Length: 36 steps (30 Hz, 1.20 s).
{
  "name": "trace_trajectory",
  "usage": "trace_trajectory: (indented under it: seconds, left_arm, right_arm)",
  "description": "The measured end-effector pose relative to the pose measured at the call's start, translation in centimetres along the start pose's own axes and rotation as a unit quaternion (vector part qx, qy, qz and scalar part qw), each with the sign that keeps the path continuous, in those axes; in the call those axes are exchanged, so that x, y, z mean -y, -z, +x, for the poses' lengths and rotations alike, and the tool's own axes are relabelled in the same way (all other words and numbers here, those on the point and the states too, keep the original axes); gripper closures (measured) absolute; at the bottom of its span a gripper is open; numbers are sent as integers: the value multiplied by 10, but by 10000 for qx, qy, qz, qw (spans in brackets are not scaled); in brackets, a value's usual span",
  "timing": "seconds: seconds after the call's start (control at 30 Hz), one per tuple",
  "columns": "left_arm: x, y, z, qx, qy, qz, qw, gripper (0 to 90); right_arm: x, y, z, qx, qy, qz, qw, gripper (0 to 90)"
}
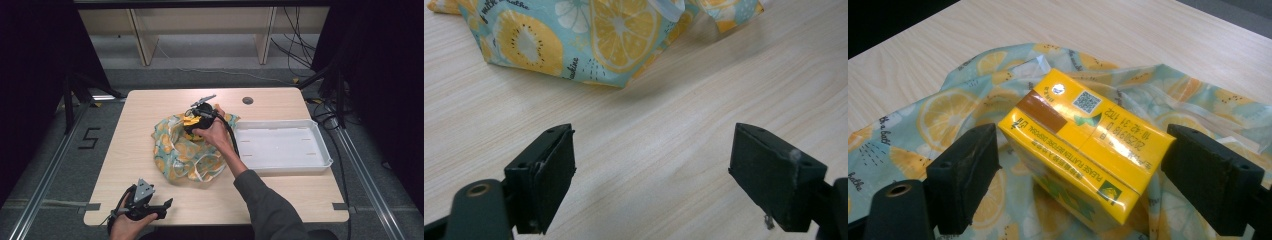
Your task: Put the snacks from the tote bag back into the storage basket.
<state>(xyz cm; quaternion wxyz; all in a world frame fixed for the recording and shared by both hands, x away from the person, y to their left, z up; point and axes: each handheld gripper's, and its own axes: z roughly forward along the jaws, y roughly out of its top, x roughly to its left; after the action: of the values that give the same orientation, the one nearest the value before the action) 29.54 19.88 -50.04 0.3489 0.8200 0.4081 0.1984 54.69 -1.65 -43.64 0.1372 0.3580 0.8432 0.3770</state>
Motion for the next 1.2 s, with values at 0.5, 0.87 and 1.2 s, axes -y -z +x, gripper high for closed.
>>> trace_trajectory:
  seconds: [0.5,0.87,1.2]
  left_arm:
    - [0,-3,-5,8,243,-251,9994,180]
    - [0,0,-3,15,52,-53,10000,182]
    - [0,-3,-5,-17,184,-243,9995,185]
  right_arm:
    - [1,-11,3,117,-73,106,9998,159]
    - [2,-20,3,309,102,109,9994,162]
    - [1,-19,5,187,129,147,9996,194]
